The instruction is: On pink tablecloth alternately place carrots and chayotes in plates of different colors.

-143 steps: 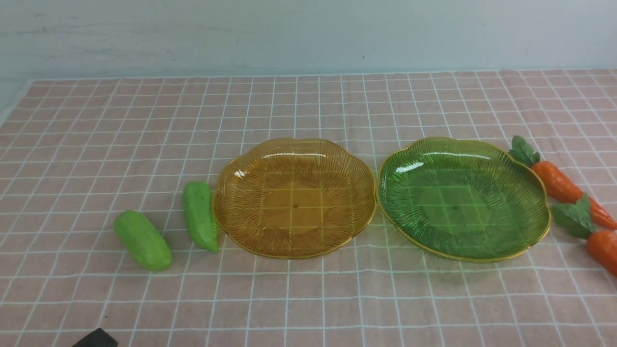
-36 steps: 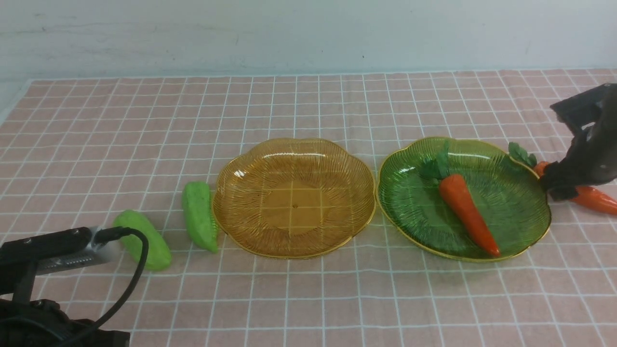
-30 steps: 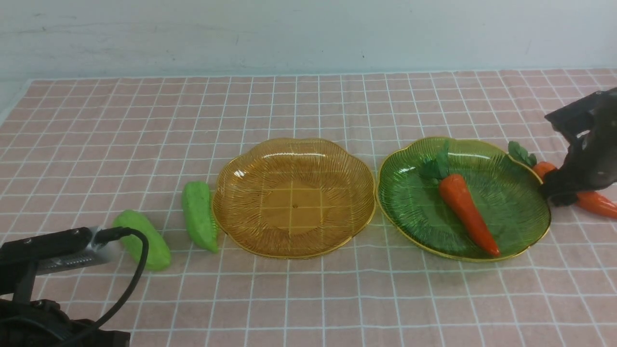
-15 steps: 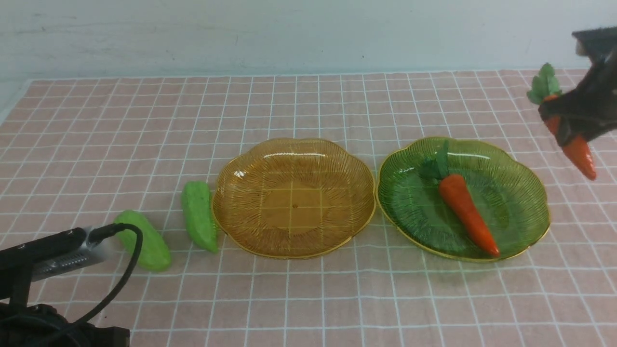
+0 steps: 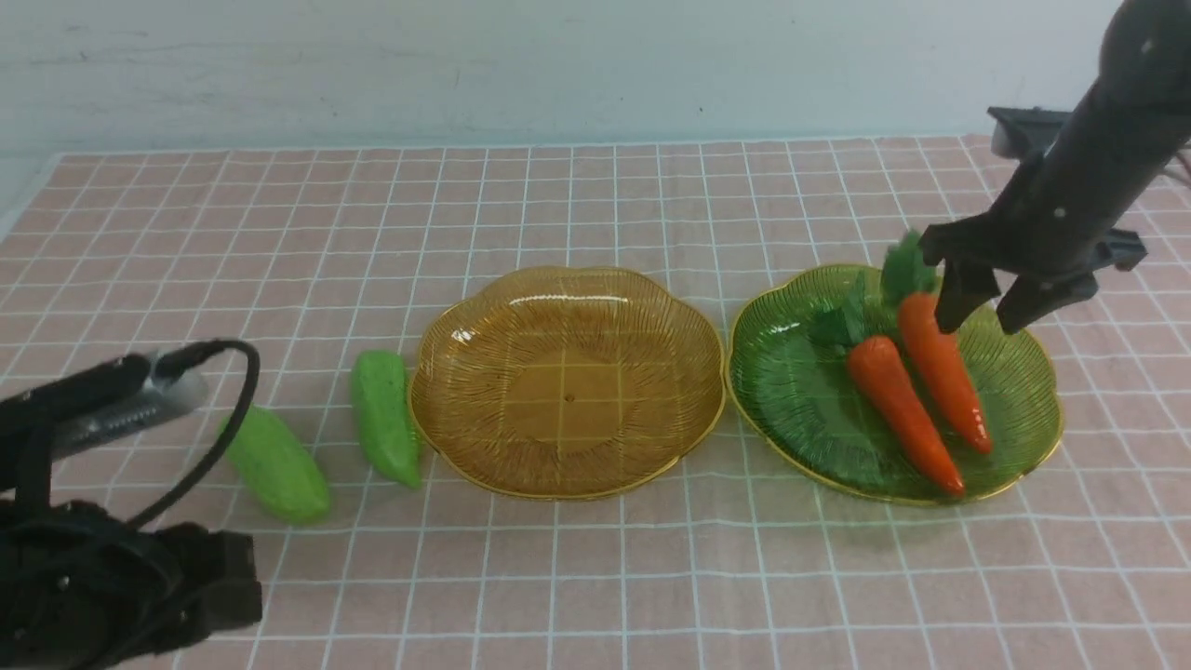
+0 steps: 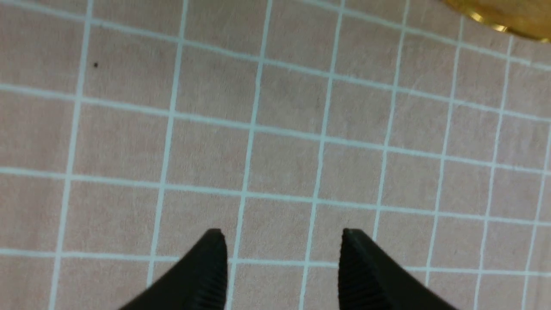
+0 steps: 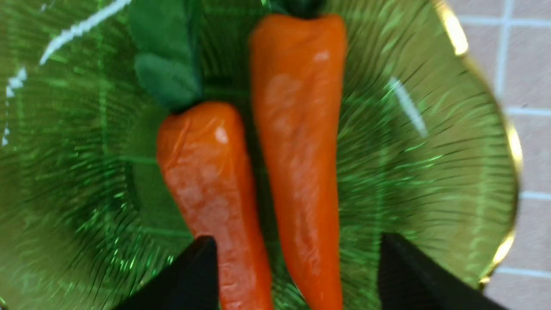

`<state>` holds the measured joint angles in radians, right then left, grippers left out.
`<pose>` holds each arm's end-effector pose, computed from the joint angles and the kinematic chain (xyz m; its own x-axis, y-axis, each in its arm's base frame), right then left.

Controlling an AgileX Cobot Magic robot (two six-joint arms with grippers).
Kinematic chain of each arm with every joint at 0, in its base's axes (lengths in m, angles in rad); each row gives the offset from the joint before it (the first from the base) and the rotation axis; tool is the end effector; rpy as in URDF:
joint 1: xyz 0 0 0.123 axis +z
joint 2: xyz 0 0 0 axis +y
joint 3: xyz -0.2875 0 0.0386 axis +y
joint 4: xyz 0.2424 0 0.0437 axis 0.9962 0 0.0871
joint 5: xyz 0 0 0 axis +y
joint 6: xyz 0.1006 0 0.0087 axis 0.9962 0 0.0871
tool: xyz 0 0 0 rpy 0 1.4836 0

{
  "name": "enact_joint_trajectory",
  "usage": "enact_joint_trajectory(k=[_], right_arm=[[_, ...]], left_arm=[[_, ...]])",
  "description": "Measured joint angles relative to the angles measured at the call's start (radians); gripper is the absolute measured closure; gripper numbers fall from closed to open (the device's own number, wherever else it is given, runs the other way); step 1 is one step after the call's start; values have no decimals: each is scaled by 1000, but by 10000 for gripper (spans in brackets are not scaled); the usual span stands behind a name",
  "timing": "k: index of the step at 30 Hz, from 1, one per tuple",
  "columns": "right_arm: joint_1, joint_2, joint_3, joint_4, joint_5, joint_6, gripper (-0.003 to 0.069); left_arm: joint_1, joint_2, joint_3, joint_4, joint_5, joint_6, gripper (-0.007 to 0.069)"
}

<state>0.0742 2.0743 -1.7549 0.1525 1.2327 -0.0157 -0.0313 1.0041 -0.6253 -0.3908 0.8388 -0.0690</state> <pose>0.4250 0.0461 0.2222 -0.9938 -0.0389 -0.1043 -0.0540 0.9878 0.1462 0.1632 -0.0338 0.2513 -0.8899 -0.2900 -0.3520 -0.1422 0.9097 -0.3900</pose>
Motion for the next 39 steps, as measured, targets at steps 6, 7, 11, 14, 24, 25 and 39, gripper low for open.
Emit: enact_joint_trajectory(k=[6,7,11,14,24,25,39], right_arm=[[29,-50,80,1,0,50,39],[29,-73,89,1,0,50,32],[29,-206,117,1,3,50,27],[29,-277,118,1,4,46,38],[30,-320,123,-2,12,28,83],[30,-320,123,-3,12,27,83],[30,-320,123,-6,12,16,90]], left_arm=[[1,195,-154,41,-47,-4,216],[1,243,-177,45,-70,-4,195],[1,406,-252,50,-152,-6,103],[2,516,-291,58,-196,-22,56],[4,720,-326,71,-337,-91,47],[4,730,-326,71,-337,-91,47],[2,685,-331,214,-173,-89,368]])
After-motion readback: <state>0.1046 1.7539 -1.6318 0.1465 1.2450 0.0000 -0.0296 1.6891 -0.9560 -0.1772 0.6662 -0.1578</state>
